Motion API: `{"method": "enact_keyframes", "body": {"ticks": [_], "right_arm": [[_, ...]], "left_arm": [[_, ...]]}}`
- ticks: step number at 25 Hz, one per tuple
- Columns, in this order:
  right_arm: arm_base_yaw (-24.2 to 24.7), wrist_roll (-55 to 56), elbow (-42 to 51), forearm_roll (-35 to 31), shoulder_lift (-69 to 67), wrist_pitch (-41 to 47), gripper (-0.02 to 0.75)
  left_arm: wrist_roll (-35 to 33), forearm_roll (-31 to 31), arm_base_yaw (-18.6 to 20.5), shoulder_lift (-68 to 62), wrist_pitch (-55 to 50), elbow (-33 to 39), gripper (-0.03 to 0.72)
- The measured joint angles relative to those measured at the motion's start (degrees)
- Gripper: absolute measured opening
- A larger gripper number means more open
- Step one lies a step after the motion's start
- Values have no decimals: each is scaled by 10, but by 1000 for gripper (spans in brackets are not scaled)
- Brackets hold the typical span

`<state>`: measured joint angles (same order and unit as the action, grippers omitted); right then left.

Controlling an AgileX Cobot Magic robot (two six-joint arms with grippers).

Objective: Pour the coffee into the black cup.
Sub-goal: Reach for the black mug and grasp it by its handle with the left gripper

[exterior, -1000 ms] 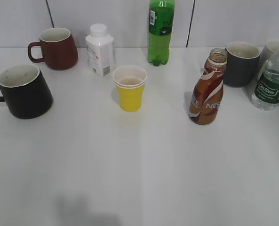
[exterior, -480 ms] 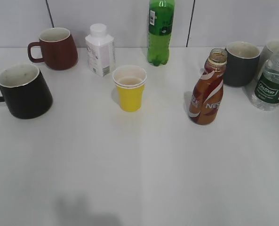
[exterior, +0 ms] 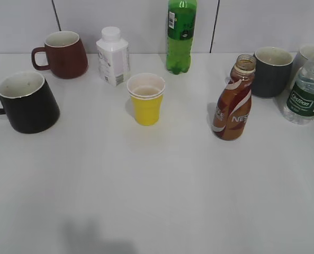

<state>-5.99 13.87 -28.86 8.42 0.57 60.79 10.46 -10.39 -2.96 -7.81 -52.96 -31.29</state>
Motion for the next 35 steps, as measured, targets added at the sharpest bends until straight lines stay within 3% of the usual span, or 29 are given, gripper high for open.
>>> {"method": "enact_keyframes", "body": {"ticks": [8,19,27,35], "right_arm": [[0,0,0,0,0,0,588],[0,0,0,0,0,0,588],[0,0,0,0,0,0,588],[0,0,0,0,0,0,588]], "left_arm": [[0,-12,0,-154,202,9,452],[0,-14,0,-347,682,183,452],[0,61,0,-512,816,188,452],[0,66,0,-712,1004,188,452]]}}
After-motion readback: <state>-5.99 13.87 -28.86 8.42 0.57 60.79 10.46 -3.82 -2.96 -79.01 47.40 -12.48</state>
